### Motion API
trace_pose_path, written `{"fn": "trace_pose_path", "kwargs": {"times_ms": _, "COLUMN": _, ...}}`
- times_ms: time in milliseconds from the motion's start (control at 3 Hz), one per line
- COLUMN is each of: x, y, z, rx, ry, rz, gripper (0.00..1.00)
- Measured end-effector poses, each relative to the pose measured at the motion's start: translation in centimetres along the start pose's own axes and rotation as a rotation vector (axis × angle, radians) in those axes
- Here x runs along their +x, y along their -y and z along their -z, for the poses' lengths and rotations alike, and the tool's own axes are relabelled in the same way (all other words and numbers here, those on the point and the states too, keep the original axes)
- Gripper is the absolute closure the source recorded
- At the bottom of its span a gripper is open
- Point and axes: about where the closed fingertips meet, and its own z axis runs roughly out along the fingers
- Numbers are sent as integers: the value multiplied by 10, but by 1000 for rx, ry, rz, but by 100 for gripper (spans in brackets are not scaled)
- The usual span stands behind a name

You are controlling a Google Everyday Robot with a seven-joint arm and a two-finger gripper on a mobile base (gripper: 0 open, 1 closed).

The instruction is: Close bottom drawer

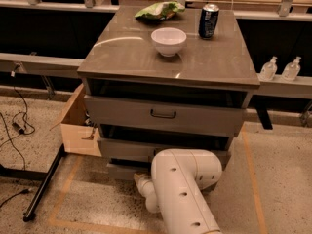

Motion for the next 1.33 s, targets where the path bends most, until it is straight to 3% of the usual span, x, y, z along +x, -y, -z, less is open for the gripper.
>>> {"fn": "trace_pose_path", "kwargs": {"times_ms": 667, "x": -3, "y": 4, "z": -9, "rx": -17, "ry": 21, "rz": -15, "gripper": 100}}
{"fn": "trace_pose_path", "kwargs": {"times_ms": 1333, "x": -8, "y": -25, "z": 62, "rx": -140, "ry": 108, "rz": -141, "gripper": 100}}
